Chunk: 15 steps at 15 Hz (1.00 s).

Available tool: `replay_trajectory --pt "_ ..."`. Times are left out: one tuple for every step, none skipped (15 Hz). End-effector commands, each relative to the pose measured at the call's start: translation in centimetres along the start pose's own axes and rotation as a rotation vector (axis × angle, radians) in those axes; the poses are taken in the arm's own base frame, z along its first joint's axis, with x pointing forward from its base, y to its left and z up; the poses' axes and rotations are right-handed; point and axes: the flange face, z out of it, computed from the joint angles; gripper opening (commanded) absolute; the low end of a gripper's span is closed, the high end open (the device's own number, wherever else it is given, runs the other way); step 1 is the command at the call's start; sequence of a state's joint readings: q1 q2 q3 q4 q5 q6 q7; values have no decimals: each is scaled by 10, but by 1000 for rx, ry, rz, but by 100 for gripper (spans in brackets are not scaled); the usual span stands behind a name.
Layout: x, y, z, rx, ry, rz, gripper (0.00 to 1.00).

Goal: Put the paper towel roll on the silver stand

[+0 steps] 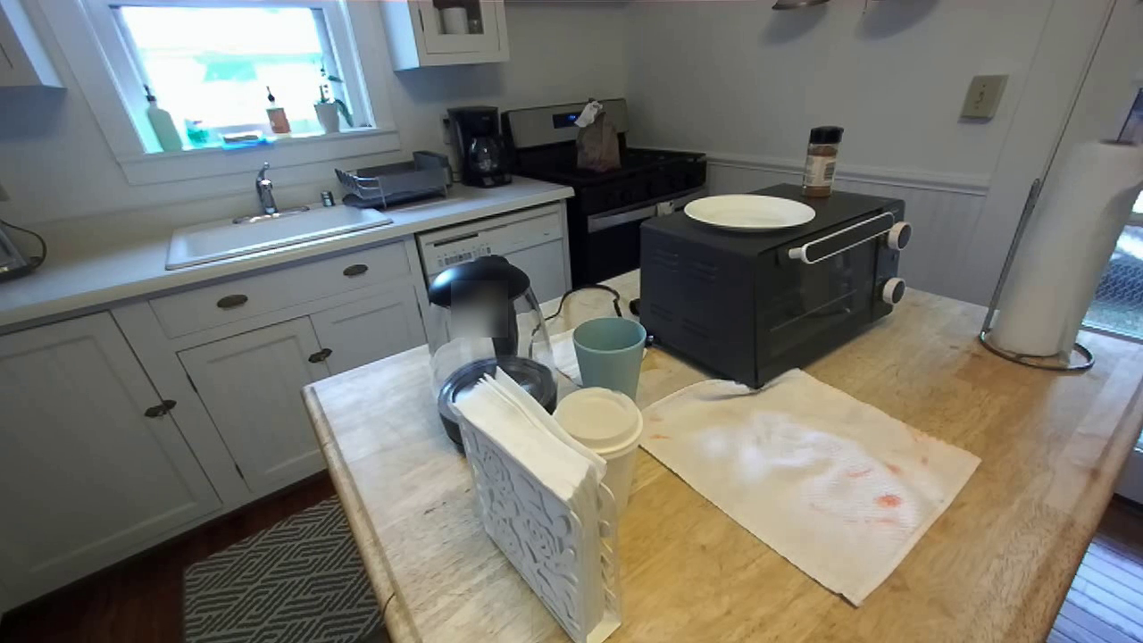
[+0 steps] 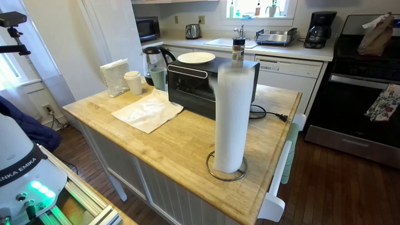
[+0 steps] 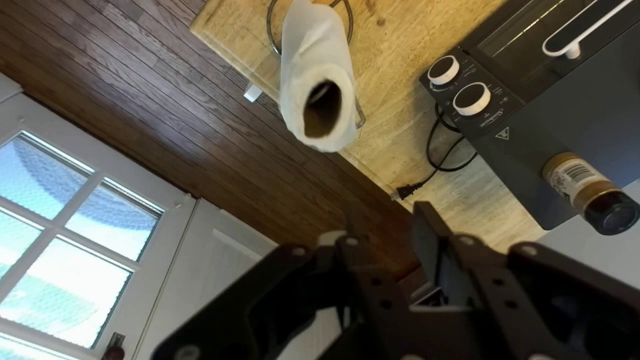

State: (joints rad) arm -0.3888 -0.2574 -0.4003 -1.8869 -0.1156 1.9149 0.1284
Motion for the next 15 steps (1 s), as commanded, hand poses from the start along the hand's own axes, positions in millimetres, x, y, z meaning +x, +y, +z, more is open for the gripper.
replay_trajectory --pt "2 2 -5 33 5 1 61" --pt "1 2 -7 38 7 0 69" --pt "0 3 -9 41 9 -3 75" --pt "-1 4 -12 44 12 0 82" --pt "-2 4 -14 46 14 -2 90" --pt "-3 6 -17 46 17 3 96" --pt "-6 7 -19 46 18 5 100" --pt "-8 9 -22 46 19 8 100" --pt "-10 11 -25 45 20 15 100" --pt "-12 13 -27 42 21 15 100" --pt "-14 14 -28 40 20 16 100" --pt "-16 16 -30 39 22 18 100" --pt "-18 17 -31 41 14 20 100" --pt "-8 12 -27 29 27 19 100" --pt "-10 14 -29 30 24 20 100"
